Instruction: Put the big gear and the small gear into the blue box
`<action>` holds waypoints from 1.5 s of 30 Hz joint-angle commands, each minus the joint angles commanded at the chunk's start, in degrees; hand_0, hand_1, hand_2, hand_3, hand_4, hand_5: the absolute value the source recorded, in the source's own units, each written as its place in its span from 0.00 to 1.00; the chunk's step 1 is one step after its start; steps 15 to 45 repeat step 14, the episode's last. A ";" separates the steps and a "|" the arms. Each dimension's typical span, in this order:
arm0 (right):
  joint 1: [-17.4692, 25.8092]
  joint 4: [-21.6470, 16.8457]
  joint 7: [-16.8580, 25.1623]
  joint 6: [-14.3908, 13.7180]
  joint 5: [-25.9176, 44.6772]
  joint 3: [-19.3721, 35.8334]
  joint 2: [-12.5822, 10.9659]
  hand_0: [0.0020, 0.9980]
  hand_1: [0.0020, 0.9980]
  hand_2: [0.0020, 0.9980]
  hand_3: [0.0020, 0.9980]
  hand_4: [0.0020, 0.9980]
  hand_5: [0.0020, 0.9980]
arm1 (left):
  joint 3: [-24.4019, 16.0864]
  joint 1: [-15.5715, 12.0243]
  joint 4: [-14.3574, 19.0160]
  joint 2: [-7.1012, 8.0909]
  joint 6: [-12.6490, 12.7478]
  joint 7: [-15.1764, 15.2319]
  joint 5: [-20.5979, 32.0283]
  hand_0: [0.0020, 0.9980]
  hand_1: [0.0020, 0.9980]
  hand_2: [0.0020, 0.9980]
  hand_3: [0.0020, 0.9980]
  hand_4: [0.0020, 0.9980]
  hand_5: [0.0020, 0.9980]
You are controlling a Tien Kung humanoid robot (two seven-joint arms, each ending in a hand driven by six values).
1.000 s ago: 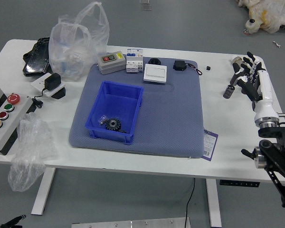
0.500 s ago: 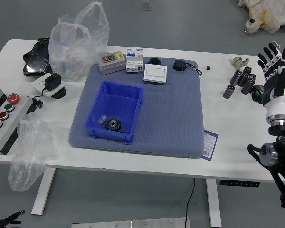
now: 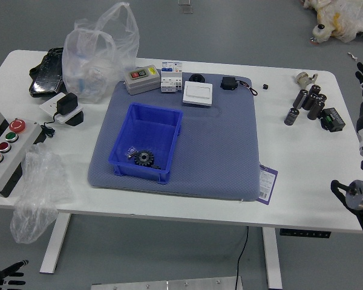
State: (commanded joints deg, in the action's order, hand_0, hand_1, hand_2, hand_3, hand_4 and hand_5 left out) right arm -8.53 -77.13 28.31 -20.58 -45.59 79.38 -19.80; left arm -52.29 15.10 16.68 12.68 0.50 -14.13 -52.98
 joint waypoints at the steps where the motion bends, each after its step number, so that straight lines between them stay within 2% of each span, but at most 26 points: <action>1: 0.11 -0.15 0.01 0.07 -0.13 0.29 0.01 0.90 0.85 0.84 0.83 0.99 1.00 | -0.07 0.07 0.00 0.04 -0.04 -0.02 -0.14 0.66 0.51 0.52 0.72 0.74 0.63; 5: 0.41 -0.74 -0.27 0.06 -1.80 1.28 -0.07 0.91 0.85 0.84 0.83 0.99 1.00 | -0.33 0.23 0.00 0.12 -0.13 -0.14 -0.56 0.66 0.51 0.52 0.72 0.74 0.62; 14: 0.24 -2.30 -3.20 -1.57 -11.40 2.44 -0.26 0.91 0.86 0.84 0.83 1.00 1.00 | -0.60 0.55 0.00 -0.11 -0.29 -0.26 -0.99 0.66 0.51 0.52 0.72 0.74 0.62; 45: 0.24 -2.30 -3.20 -1.57 -11.40 2.44 -0.26 0.91 0.86 0.84 0.83 1.00 1.00 | -0.60 0.55 0.00 -0.11 -0.29 -0.26 -0.99 0.66 0.51 0.52 0.72 0.74 0.62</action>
